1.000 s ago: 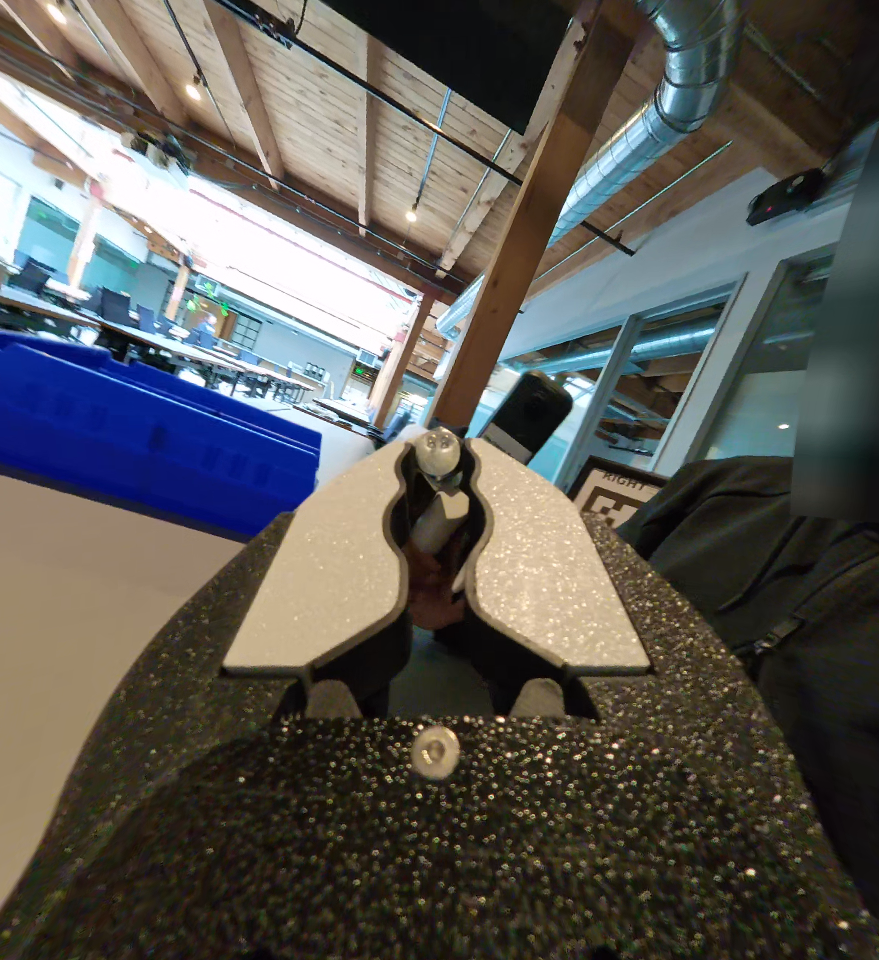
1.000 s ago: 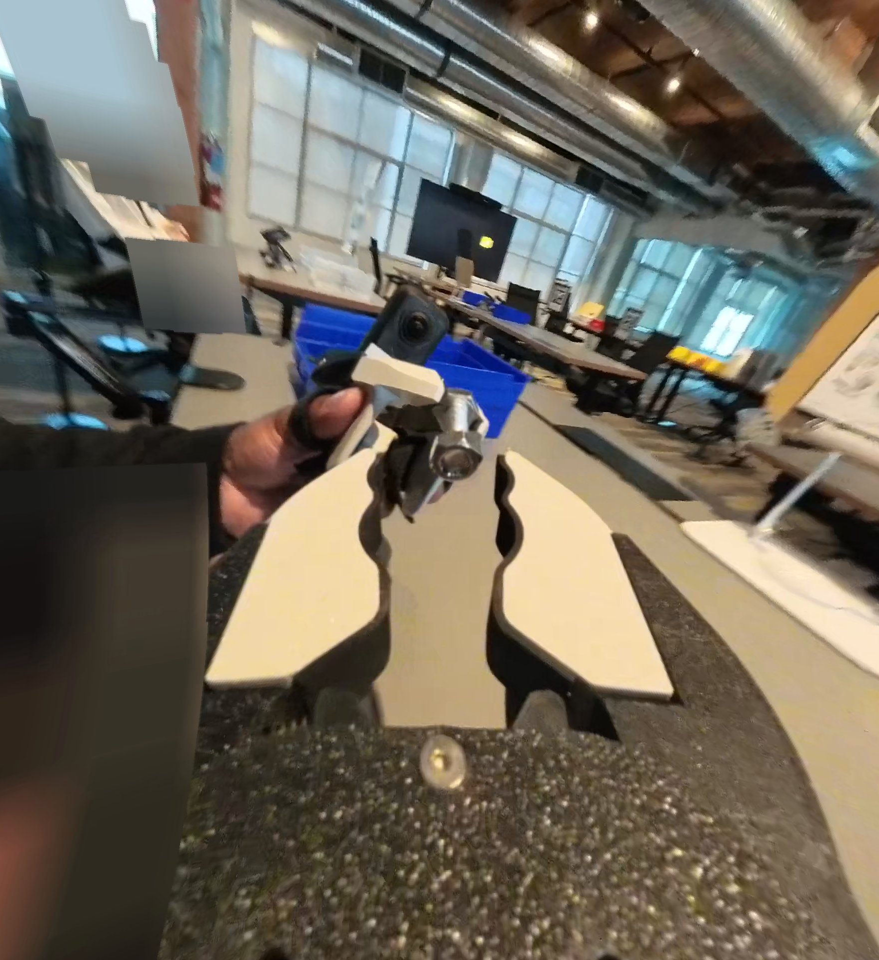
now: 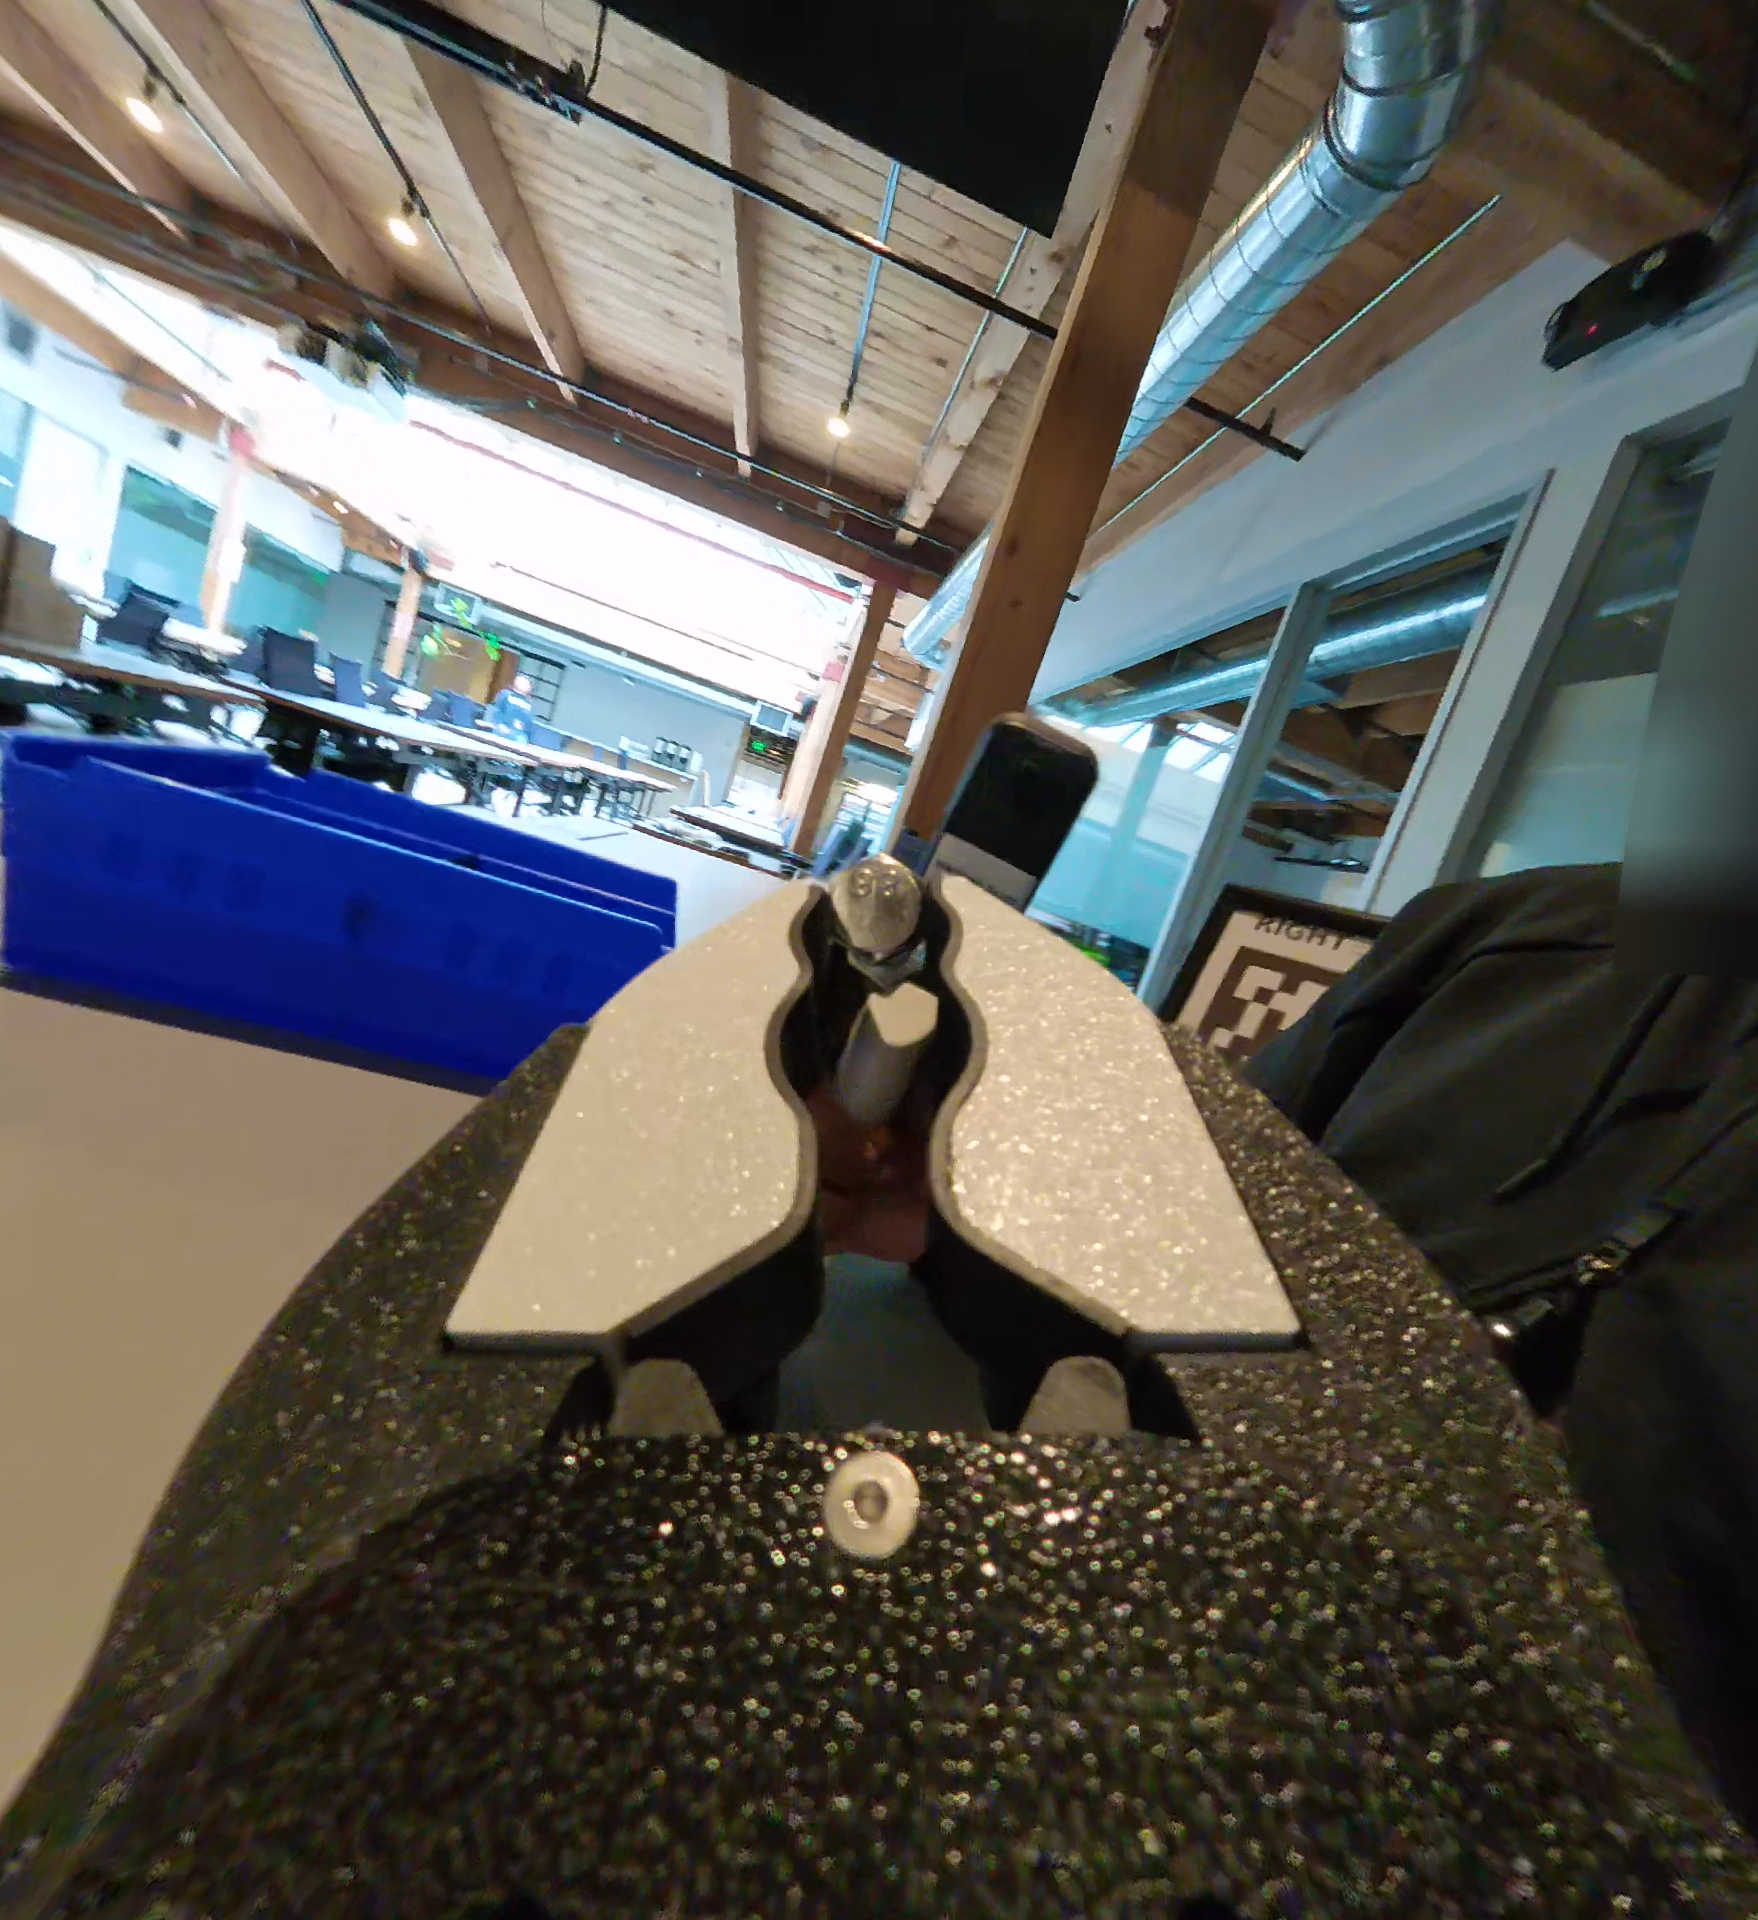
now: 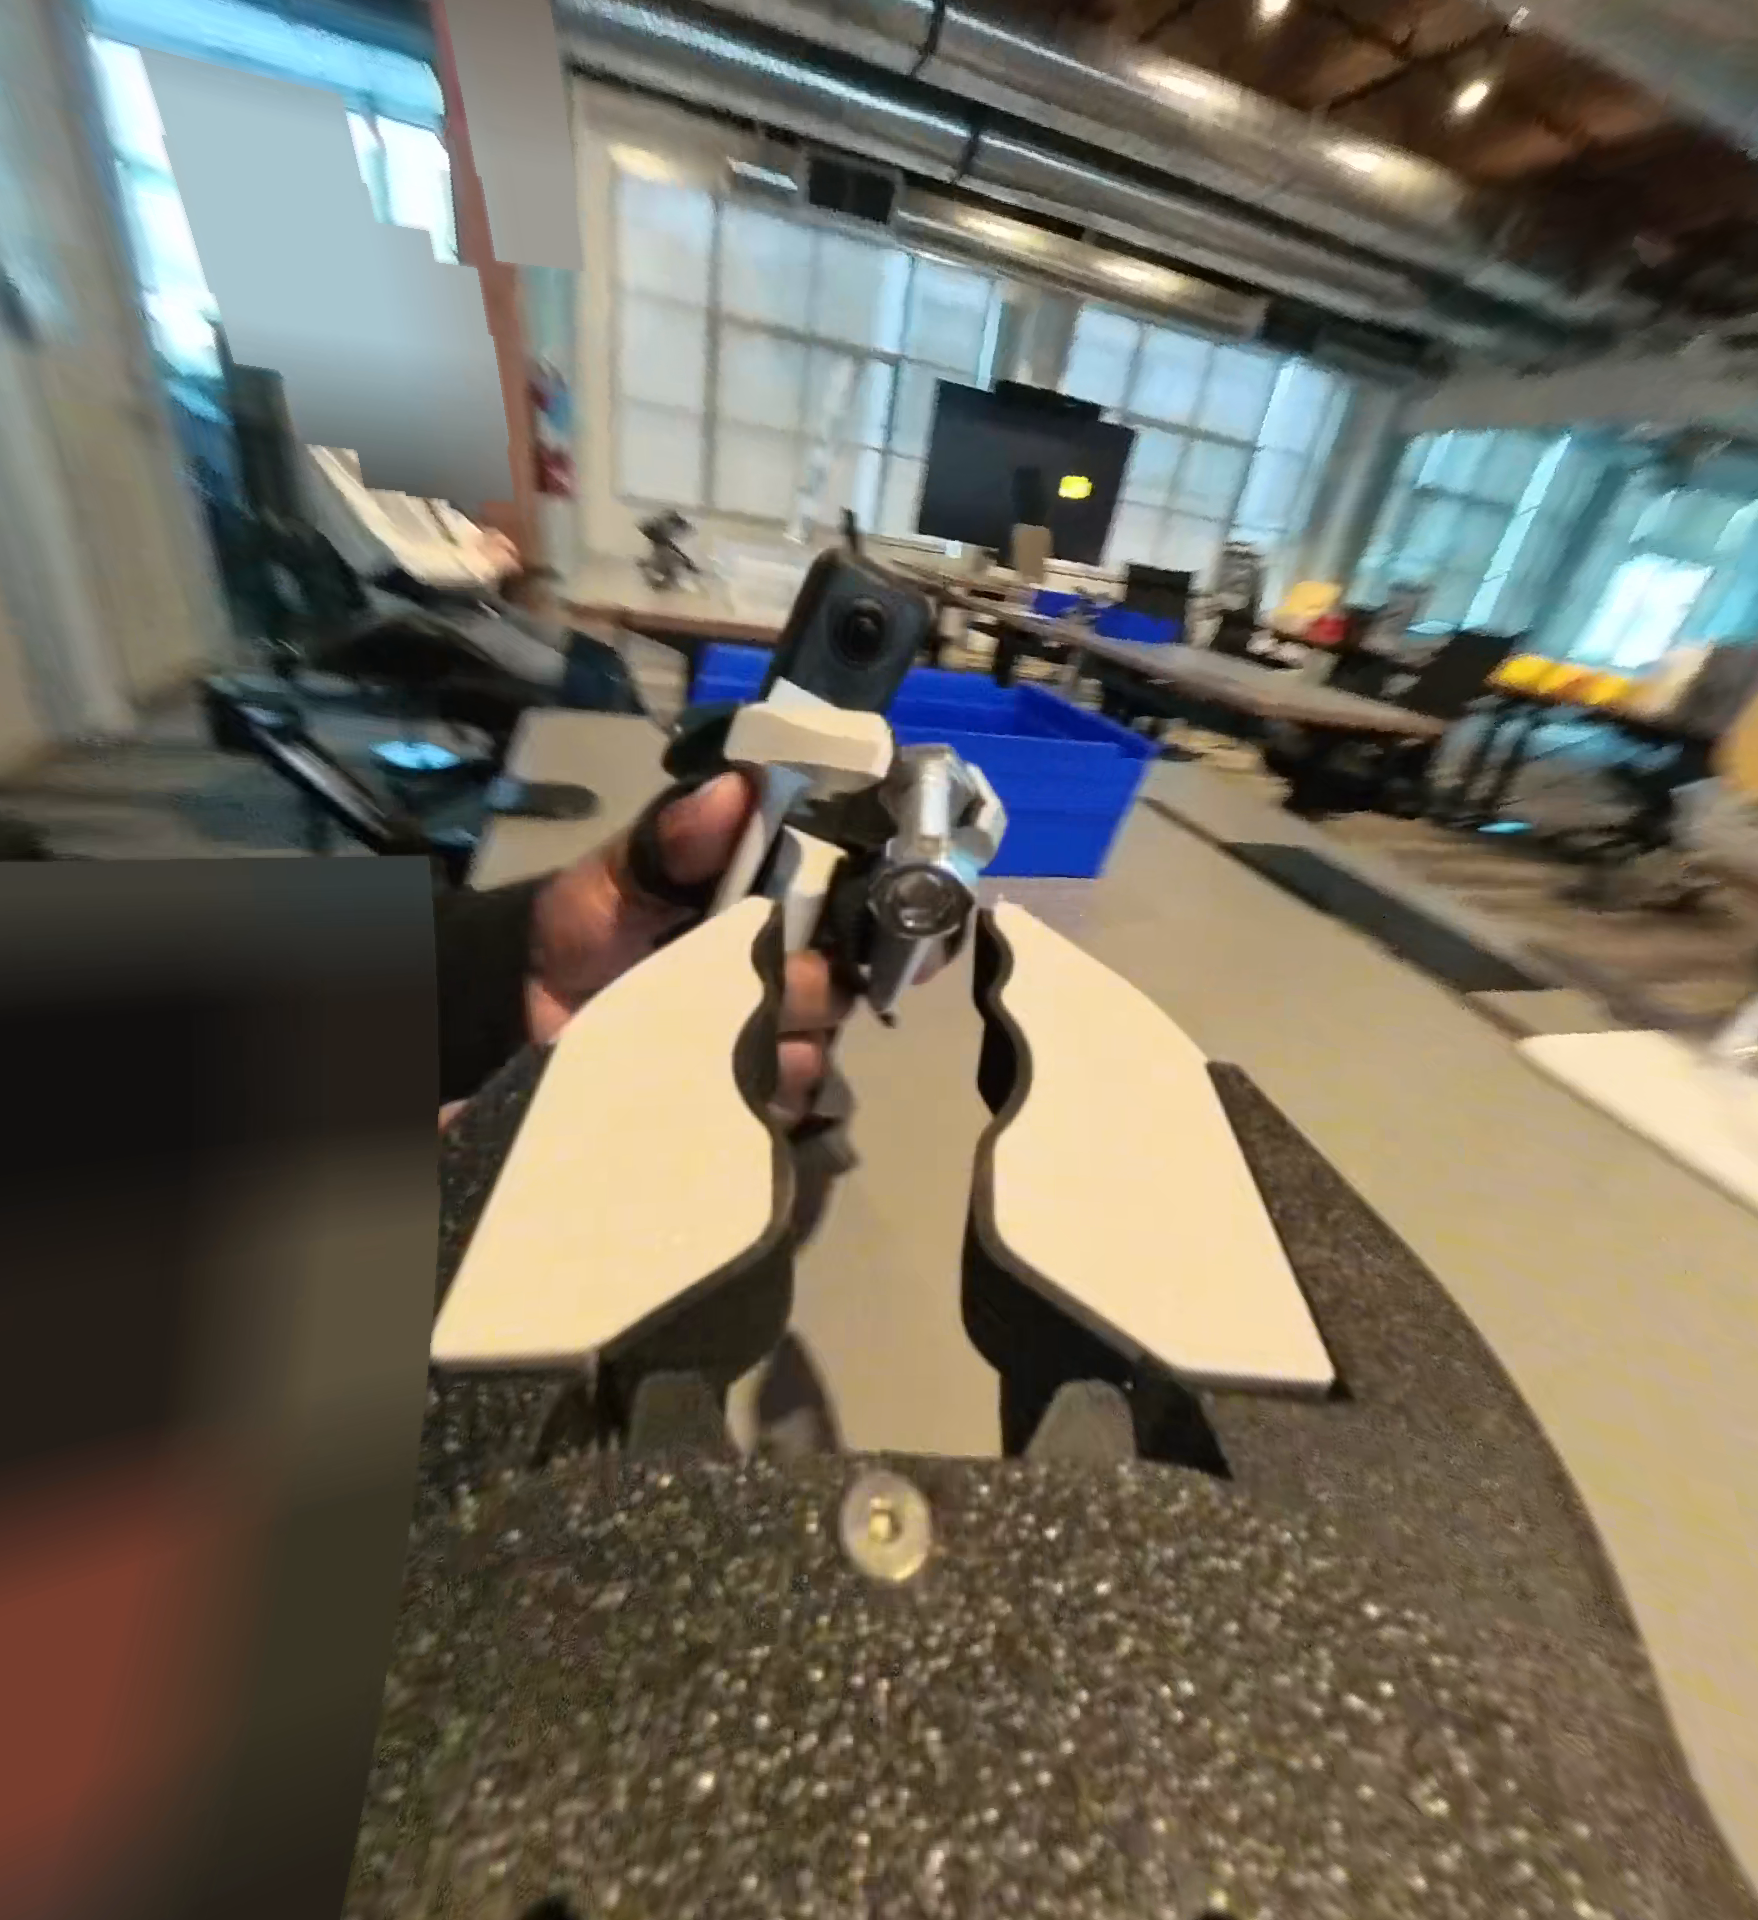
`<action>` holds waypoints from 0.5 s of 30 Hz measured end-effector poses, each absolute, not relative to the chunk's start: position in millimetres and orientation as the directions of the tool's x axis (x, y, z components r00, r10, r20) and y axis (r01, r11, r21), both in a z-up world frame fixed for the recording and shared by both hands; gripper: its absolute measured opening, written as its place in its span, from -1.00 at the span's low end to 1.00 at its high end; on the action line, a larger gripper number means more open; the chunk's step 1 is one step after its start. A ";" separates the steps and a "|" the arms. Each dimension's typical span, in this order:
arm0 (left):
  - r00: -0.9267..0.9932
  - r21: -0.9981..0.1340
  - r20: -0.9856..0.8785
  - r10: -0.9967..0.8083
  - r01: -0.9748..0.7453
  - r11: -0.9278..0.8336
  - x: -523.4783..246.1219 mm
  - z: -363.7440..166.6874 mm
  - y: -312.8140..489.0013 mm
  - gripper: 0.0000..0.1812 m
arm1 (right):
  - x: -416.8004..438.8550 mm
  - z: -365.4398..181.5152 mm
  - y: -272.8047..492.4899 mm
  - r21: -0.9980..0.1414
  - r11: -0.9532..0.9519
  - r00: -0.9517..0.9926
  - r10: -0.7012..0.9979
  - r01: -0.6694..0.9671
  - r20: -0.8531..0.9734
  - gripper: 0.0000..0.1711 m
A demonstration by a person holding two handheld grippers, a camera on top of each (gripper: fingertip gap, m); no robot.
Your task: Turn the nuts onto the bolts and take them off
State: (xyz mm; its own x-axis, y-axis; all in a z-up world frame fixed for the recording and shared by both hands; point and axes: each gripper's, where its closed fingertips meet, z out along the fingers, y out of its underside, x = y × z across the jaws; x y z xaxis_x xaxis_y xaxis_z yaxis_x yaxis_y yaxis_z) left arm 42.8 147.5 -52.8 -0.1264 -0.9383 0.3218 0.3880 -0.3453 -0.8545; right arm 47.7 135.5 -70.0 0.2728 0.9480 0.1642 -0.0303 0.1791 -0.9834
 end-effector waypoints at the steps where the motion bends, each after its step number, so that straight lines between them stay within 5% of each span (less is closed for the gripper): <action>1: -0.104 -0.863 0.301 -0.948 0.393 -0.317 41.8 -51.4 147.5 -0.82 | 46.4 -70.1 134.2 -0.992 0.108 0.231 0.969 -0.063 0.091 -0.60; 8: -0.037 -0.905 0.226 -0.973 0.362 -0.224 45.4 -51.5 143.9 -0.82 | 49.1 -65.5 137.0 -0.979 -0.106 0.125 0.984 -0.175 -0.128 -0.61; 15: -0.055 -0.910 0.243 -0.968 0.333 -0.247 49.7 -55.8 142.1 -0.82 | 51.4 -67.8 138.3 -0.993 0.064 0.218 0.975 -0.099 0.042 -0.79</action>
